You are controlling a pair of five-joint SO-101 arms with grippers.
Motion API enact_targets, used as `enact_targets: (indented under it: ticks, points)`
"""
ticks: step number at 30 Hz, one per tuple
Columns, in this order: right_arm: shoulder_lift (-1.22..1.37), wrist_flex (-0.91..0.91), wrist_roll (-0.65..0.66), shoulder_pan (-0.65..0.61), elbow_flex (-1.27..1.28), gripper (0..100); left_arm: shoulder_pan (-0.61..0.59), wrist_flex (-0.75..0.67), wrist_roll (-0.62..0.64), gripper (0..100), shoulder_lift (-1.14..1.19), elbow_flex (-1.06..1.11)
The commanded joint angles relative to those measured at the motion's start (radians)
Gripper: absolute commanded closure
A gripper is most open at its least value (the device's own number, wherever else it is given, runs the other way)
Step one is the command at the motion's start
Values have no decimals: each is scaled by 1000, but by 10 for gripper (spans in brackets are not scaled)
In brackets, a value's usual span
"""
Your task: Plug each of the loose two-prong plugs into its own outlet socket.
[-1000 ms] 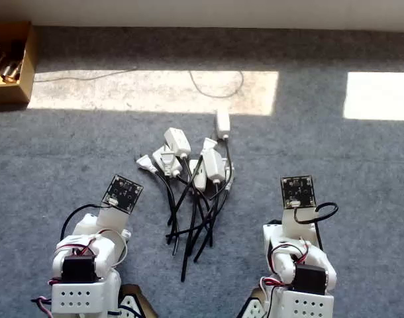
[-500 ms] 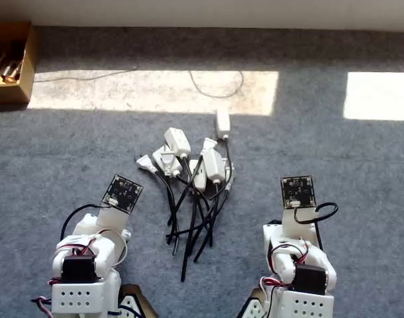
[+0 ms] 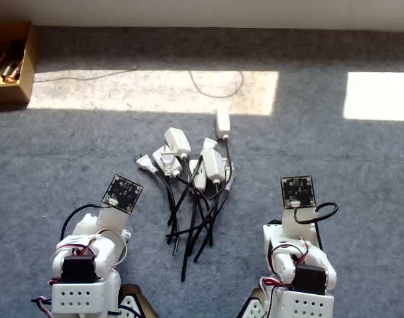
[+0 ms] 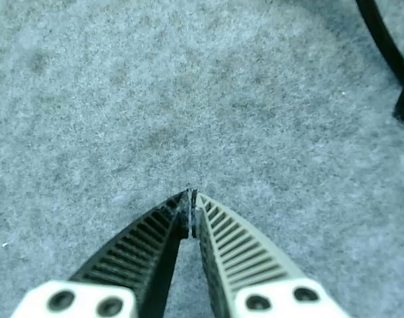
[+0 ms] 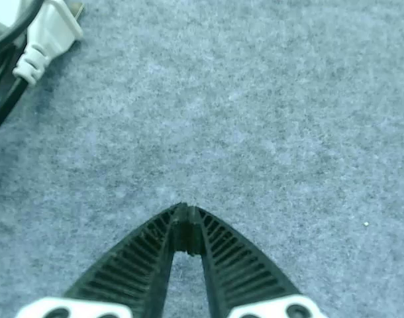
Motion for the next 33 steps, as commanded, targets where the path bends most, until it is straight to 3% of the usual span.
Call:
enact_targets:
  ticks: [1, 13, 24, 29, 33]
  points:
    - [-5, 7, 8, -2, 151, 992, 10, 12, 3, 965, -4, 18]
    - [-5, 7, 3, -102, 150, 992, 10, 12, 3, 965, -4, 18]
    - [-7, -28, 8, -102, 148, 992, 12, 12, 3, 963, -4, 18]
    - [-7, -280, 8, -137, 148, 989, 12, 3, 3, 962, -4, 18]
    - [-5, -412, 48, -128, 143, 976, 5, -135, -17, 962, -4, 18]
